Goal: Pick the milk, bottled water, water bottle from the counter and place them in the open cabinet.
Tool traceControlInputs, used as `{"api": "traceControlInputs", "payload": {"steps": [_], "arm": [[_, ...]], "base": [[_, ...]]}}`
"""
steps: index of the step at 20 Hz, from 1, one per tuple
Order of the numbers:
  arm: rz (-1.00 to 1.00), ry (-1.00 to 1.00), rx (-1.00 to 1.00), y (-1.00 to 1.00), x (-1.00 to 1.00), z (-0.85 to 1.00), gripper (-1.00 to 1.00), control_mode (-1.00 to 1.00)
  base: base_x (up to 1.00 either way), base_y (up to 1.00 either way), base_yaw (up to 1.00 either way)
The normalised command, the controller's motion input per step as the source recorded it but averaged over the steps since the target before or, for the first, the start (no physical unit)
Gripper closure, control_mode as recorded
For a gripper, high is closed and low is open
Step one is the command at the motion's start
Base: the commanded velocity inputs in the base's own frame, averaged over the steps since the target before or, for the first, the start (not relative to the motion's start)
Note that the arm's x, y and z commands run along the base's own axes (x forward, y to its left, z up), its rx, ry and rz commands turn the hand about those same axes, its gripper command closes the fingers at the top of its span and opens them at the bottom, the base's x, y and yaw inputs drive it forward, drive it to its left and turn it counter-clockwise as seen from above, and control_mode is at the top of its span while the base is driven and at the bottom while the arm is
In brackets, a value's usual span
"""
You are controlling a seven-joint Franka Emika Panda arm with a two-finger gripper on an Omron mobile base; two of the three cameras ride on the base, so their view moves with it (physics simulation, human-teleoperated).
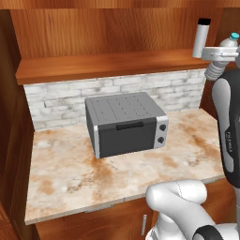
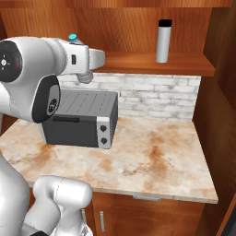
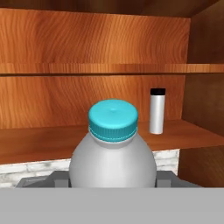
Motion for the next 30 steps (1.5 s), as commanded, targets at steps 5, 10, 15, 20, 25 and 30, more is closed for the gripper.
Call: {"api": "traceControlInputs", "payload": {"steps": [5,10,15,20,25,30], "arm": [[0.0,-0.01,0.0,-0.16,0.24,0.08,1.0,-1.0],[0.0,-0.1,0.0,-0.06,0.19,0.0,1.0,-1.0],[0.0,-0.04,0.0,0.0,0.26,0.0,1.0,-1.0],[0.0,0.0,0.0,0.0,0.34,0.0,1.0,-1.0],[0.0,0.0,0.0,0.0,0.46,0.0,1.0,-1.0],[0.0,0.0,0.0,0.0,0.35,-0.04,1.0,-1.0]], "base": [[0.0,0.0,0.0],[0.0,0.0,0.0],[0.0,0.0,0.0],[0.0,0.0,0.0],[0.0,0.0,0.0],[0.0,0.0,0.0]]}}
